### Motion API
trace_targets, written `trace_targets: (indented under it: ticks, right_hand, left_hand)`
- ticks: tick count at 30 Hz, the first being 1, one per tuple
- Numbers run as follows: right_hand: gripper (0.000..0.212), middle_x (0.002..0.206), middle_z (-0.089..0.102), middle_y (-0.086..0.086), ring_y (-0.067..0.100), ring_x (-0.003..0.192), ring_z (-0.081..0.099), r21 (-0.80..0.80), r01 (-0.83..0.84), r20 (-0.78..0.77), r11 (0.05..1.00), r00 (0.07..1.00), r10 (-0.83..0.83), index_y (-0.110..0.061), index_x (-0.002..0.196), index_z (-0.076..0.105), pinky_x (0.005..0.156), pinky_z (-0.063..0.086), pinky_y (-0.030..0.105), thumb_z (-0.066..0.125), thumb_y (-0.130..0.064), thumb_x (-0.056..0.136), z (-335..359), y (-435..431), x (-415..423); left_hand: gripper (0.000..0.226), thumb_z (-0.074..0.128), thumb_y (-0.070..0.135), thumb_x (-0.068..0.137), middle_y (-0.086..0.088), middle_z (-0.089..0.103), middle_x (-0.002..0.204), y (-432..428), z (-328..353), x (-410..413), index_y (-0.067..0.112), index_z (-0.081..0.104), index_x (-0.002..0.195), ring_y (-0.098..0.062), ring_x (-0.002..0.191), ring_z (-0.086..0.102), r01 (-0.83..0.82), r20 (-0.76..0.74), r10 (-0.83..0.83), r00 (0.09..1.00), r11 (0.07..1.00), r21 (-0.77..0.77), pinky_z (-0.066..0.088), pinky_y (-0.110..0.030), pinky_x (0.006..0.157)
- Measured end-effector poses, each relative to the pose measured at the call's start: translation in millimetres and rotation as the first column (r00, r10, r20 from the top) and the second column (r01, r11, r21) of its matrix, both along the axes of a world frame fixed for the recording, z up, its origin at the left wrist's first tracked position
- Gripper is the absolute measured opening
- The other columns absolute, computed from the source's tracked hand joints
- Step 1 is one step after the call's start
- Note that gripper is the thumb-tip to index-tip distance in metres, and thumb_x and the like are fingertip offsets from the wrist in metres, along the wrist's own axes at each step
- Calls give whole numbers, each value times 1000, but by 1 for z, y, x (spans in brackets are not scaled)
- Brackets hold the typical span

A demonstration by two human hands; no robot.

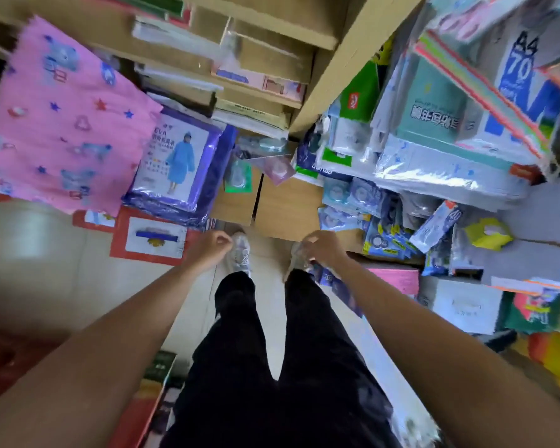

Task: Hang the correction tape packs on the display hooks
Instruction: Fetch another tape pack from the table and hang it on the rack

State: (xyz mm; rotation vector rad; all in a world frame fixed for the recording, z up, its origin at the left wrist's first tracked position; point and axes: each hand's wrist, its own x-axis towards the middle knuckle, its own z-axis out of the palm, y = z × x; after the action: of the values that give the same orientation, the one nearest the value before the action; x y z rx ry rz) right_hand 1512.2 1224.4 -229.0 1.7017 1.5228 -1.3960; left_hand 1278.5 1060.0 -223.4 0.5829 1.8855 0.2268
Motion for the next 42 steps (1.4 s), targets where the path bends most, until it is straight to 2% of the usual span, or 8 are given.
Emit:
trace_targets:
  ticks: [5, 11, 15, 20, 23, 28, 37, 42]
  right_hand:
    - [6, 63, 63, 3, 4, 39, 56, -43, 182, -56, 982, 981, -184, -8, 88, 61, 41, 41, 15, 62, -7, 94, -45, 43, -57]
    - [13, 84, 57, 0, 17, 73, 57, -243, 489, -19, 838, 861, -508, -20, 87, 56, 68, 50, 28, 65, -25, 95, -132, 73, -110]
    - [1, 91, 58, -4, 14, 82, 58, -408, 631, -20, 660, 717, -697, -22, 97, 60, 75, 51, 29, 61, -23, 96, -180, 85, -127]
    - [5, 87, 68, 1, 12, 81, 63, -524, 714, -118, 465, 479, -870, -13, 100, 61, 78, 55, 25, 60, -11, 96, -196, 93, -128]
    - [9, 84, 67, 4, 14, 79, 62, -509, 669, -116, 542, 570, -813, -10, 88, 60, 70, 57, 23, 59, -12, 97, -190, 84, -113]
    - [7, 81, 64, 1, 15, 76, 64, -526, 555, -102, 644, 710, -696, -17, 91, 58, 69, 52, 27, 60, -16, 97, -161, 58, -72]
    - [21, 90, 69, 6, 16, 75, 68, -611, 367, -164, 702, 808, -566, -16, 107, 61, 89, 50, 36, 55, 0, 95, -129, 25, -49]
    - [39, 103, 71, 23, 19, 85, 64, -294, 3, -235, 956, 969, -75, -7, 113, 68, 86, 54, 50, 79, -23, 79, -142, 35, -76]
  left_hand:
    - [20, 58, 26, 98, 7, 67, 95, 5, -39, -13, 16, 74, 104, -8, 88, 59, -104, -22, 105, 994, 993, 51, 33, -7, 62]
    - [32, 55, 44, 85, -2, 73, 97, -10, -84, 4, 21, 75, 94, -23, 98, 66, -317, -50, 318, 947, 948, 32, 52, -40, 88]
    - [15, 55, 43, 76, -1, 75, 111, -20, -116, 20, 52, 66, 71, -26, 107, 67, -458, 14, 458, 889, 888, 45, 51, -47, 98]
    - [10, 58, 40, 74, 11, 75, 94, 1, -131, 30, 45, 65, 73, -16, 94, 71, -565, 71, 561, 825, 823, 62, 55, -42, 93]
    - [14, 69, 25, 79, 4, 77, 87, 26, -137, 30, 37, 74, 77, -21, 87, 74, -705, 195, 685, 702, 707, 54, 59, -45, 92]
    - [43, 70, 9, 92, -8, 70, 111, 66, -134, 27, 9, 56, 132, -3, 71, 64, -879, 374, 815, 443, 477, 4, 52, -13, 61]
    - [42, 79, 23, 83, -1, 73, 101, 56, -143, 51, 5, 63, 118, -16, 88, 71, -927, 534, 818, 214, 342, -152, 57, -31, 82]
    - [31, 72, 4, 89, -8, 73, 99, 37, -142, 51, 6, 64, 119, -19, 82, 72, -973, 524, 842, 132, 212, -95, 58, -27, 68]
